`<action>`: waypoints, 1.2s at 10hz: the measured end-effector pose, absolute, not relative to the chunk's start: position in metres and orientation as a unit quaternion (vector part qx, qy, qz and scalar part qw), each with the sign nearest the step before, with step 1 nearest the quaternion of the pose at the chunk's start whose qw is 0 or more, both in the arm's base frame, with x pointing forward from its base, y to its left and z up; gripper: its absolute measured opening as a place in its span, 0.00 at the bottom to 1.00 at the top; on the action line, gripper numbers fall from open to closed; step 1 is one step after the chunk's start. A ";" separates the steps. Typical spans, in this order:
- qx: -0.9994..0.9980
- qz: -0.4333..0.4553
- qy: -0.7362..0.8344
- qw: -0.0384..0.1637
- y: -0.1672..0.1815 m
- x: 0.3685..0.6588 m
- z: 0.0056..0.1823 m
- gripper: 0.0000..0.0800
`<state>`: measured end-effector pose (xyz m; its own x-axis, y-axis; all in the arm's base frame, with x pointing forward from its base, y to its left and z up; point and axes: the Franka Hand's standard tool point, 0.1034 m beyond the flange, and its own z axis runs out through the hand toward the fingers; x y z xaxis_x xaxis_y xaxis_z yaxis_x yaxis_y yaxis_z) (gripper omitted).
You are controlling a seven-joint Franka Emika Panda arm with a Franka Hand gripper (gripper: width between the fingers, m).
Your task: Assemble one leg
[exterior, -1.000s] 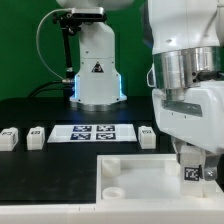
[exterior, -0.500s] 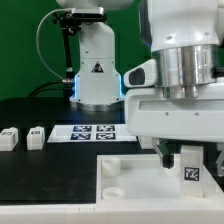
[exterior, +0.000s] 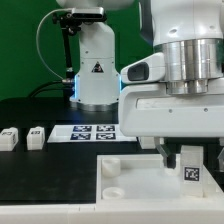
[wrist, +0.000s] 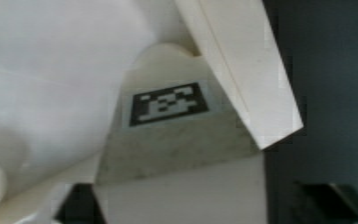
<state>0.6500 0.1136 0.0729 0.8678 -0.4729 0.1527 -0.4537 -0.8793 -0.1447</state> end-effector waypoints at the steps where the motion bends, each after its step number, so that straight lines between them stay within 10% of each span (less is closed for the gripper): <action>1: -0.953 -0.088 0.284 0.056 0.112 0.649 0.072 0.50; 2: -0.940 -0.086 0.324 0.058 0.110 0.649 0.072 0.38; 12: -0.592 0.014 0.800 0.103 0.101 0.634 0.067 0.48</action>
Offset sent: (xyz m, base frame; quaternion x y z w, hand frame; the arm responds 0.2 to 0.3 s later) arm 0.0005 -0.0004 0.0023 -0.0406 0.0005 0.3429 0.9385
